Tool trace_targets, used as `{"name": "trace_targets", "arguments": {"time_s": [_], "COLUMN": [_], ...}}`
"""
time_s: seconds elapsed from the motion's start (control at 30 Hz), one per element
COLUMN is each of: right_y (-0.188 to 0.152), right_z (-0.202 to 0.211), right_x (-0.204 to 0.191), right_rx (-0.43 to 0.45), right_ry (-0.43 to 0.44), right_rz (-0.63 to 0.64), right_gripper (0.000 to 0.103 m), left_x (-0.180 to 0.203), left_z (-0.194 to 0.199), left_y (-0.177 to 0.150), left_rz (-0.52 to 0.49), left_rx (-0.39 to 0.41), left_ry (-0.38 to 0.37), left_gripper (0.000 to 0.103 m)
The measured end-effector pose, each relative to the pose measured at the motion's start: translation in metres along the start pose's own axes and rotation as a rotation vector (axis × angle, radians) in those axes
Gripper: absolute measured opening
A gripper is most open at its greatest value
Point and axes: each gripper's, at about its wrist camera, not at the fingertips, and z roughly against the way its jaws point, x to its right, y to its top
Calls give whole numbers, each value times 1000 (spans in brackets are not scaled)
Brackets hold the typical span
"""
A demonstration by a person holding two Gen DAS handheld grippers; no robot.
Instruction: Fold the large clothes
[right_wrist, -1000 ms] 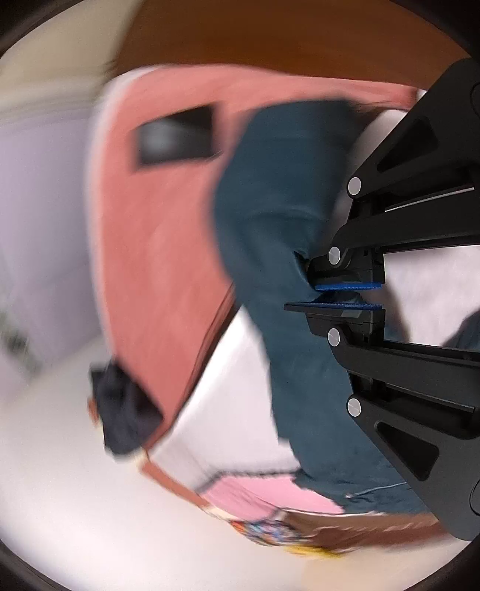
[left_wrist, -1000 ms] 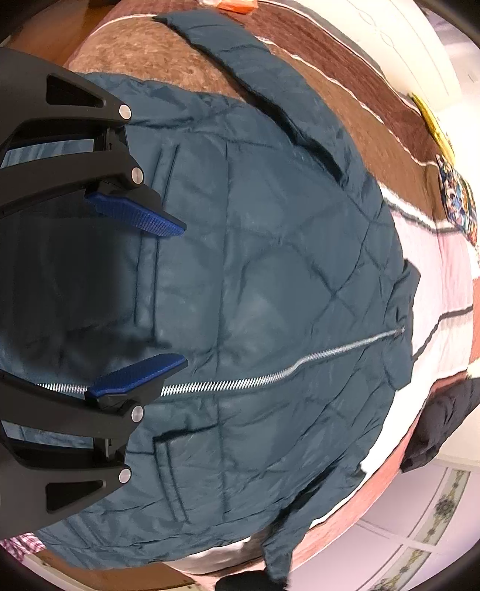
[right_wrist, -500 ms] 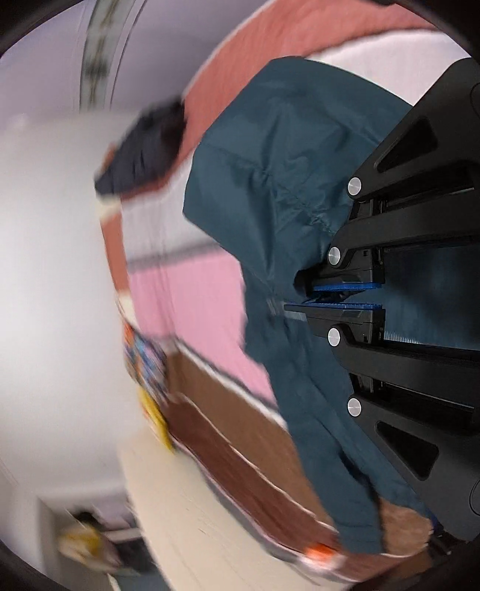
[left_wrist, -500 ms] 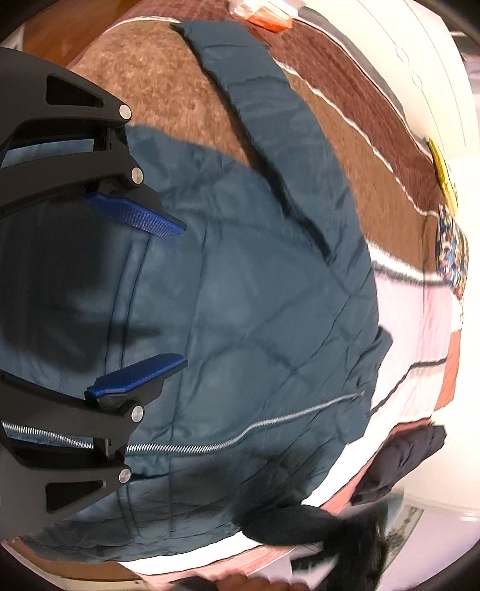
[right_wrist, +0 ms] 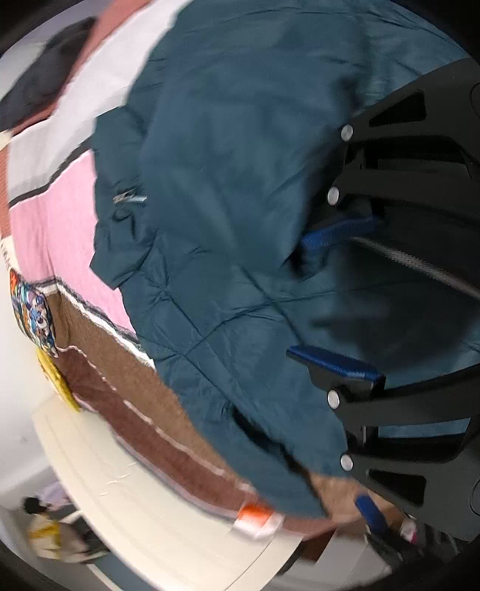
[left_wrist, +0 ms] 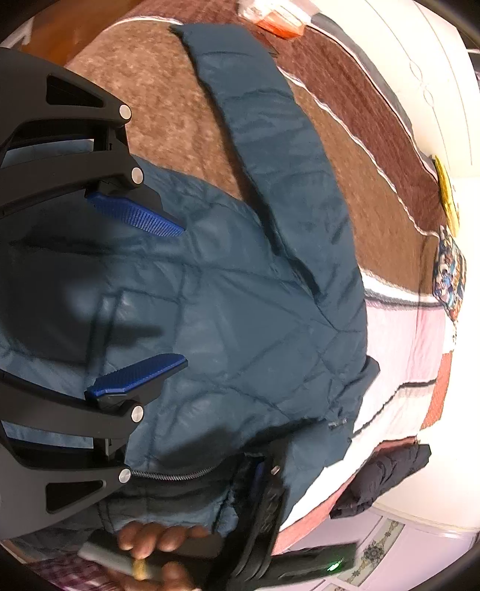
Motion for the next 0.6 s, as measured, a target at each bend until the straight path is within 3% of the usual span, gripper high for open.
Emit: {"name": "trace_targets", "arguments": {"time_s": [0.13, 0.27, 0.47, 0.6], "right_y": [-14, -33, -69, -83], "right_z": [26, 64, 111, 130], "right_x": [17, 39, 78, 94], "right_rx": [0, 61, 104, 129], "right_ry": [37, 16, -54, -74], "right_rz": [-59, -123, -199, -209], "right_gripper": [57, 57, 57, 57], "left_x": [25, 68, 154, 202], "left_z": [5, 9, -4, -24], "left_y": [12, 27, 44, 45], "left_rz": [-69, -195, -484, -670], "left_rx": [37, 66, 78, 73], "left_ry": [-42, -123, -241, -237], "left_gripper": [65, 65, 65, 65]}}
